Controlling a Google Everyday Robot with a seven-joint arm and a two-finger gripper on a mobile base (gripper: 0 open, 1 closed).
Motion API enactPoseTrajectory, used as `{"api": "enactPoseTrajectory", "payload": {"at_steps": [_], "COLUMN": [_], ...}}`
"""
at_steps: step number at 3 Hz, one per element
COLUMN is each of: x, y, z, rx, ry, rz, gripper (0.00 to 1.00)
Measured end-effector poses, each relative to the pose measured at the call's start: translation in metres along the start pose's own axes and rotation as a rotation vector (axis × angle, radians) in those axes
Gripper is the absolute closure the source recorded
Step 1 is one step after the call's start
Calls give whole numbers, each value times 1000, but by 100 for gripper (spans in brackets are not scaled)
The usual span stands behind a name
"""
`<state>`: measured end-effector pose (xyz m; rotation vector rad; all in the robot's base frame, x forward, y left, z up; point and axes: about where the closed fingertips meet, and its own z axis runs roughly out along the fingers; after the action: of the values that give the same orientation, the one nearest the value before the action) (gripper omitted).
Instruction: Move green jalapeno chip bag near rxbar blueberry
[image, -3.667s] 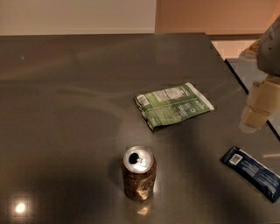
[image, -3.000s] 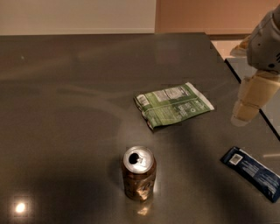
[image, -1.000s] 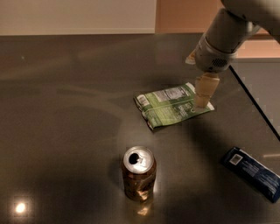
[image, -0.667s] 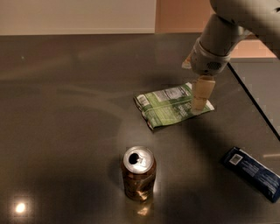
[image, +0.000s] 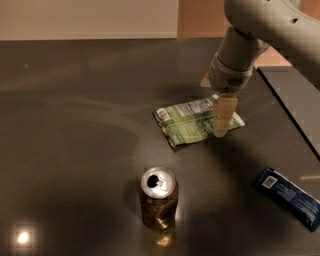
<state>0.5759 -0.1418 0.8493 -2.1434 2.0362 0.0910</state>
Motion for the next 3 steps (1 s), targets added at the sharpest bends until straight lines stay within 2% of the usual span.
{"api": "enactPoseTrajectory", "payload": {"at_steps": [2, 3], "x": [-14, -21], "y": [3, 3], "z": [20, 27], "rx": [-33, -45], "ry": [1, 1], "rz": [-28, -45], "gripper": [0, 18]}}
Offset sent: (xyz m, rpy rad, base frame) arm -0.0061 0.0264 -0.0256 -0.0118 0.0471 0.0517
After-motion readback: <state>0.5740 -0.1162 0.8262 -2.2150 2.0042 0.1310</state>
